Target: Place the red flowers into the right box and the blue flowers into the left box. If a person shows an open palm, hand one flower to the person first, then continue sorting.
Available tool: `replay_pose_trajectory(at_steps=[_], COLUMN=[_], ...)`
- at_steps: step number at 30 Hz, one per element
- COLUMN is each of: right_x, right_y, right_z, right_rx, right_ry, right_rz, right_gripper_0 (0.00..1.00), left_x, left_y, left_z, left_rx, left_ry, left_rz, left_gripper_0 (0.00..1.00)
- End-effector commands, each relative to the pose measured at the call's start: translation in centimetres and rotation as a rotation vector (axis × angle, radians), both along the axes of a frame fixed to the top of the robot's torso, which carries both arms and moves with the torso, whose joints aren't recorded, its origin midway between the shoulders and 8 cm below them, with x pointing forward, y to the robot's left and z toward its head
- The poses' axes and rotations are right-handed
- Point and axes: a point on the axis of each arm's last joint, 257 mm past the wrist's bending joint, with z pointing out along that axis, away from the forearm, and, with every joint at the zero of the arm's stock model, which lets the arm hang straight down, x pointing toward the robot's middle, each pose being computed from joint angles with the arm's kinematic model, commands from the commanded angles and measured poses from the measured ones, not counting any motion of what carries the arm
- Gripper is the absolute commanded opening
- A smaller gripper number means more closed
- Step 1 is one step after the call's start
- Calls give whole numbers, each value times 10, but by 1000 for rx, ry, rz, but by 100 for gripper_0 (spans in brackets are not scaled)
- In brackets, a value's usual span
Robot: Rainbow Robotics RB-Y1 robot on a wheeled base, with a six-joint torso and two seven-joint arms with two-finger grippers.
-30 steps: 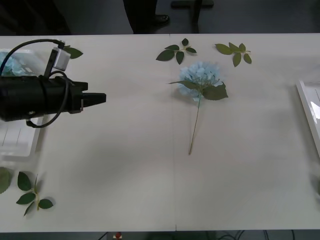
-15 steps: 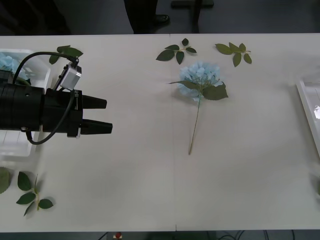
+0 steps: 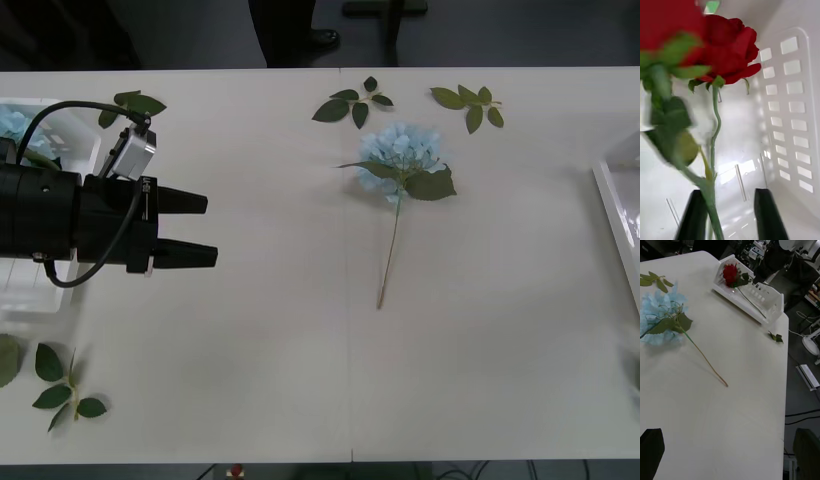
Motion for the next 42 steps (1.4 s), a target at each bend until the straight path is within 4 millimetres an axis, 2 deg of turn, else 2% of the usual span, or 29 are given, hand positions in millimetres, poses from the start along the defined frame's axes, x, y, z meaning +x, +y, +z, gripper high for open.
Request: replay_pose_trajectory(at_steps=[1, 6, 8, 11, 12, 14, 15, 17, 18, 19, 20, 21, 24, 25, 27, 28, 33, 39, 42], right_x=[8, 3, -1, -2, -3, -4, -4, -6, -6, -6, -6, -5, 0, 1, 7, 9, 21, 25, 24], right_y=[-1, 23, 46, 86, 94, 134, 144, 181, 191, 212, 221, 248, 294, 302, 331, 339, 402, 460, 480], right_z=[34, 41, 41, 40, 40, 35, 34, 29, 28, 26, 25, 21, 14, 13, 7, 6, -9, -20, -25], right_rx=[-13, 58, 119, 186, 196, 259, 277, 348, 363, 399, 415, 473, 543, 550, 576, 586, 612, 607, 596], right_ry=[-29, -10, -1, -11, -14, -26, -33, -58, -60, -68, -69, -72, -77, -78, -88, -92, -124, -125, -126], right_rz=[51, 78, 117, 197, 210, 278, 291, 319, 330, 344, 350, 360, 388, 393, 404, 406, 421, 421, 420], right_gripper_0=[100, 100, 100, 100, 100, 100, 100, 100, 100, 100, 100, 100, 100, 100, 100, 100, 100, 100, 100], left_x=[11, 12, 12, 13, 13, 13, 13, 14, 14, 14, 14, 14, 15, 14, 15, 16, 16, 16, 16], left_y=[-4, -4, -4, -4, -4, -4, -4, -3, -3, -3, -4, -3, -4, -4, -4, -4, -5, -4, -4], left_z=[20, 21, 20, 20, 20, 21, 20, 20, 20, 20, 20, 20, 21, 20, 21, 21, 21, 20, 21], left_rx=[41, 38, 40, 40, 40, 38, 38, 38, 38, 40, 40, 40, 36, 36, 32, 32, 31, 31, 30], left_ry=[-128, -131, -130, -132, -132, -133, -131, -132, -132, -132, -133, -132, -133, -132, -133, -134, -133, -134, -135], left_rz=[-23, -21, -20, -17, -17, -15, -13, -12, -12, -11, -12, -11, -9, -10, -8, -6, -4, -3, -2], left_gripper_0=[100, 100, 100, 100, 100, 100, 100, 100, 100, 100, 100, 100, 100, 100, 100, 100, 100, 100, 100])
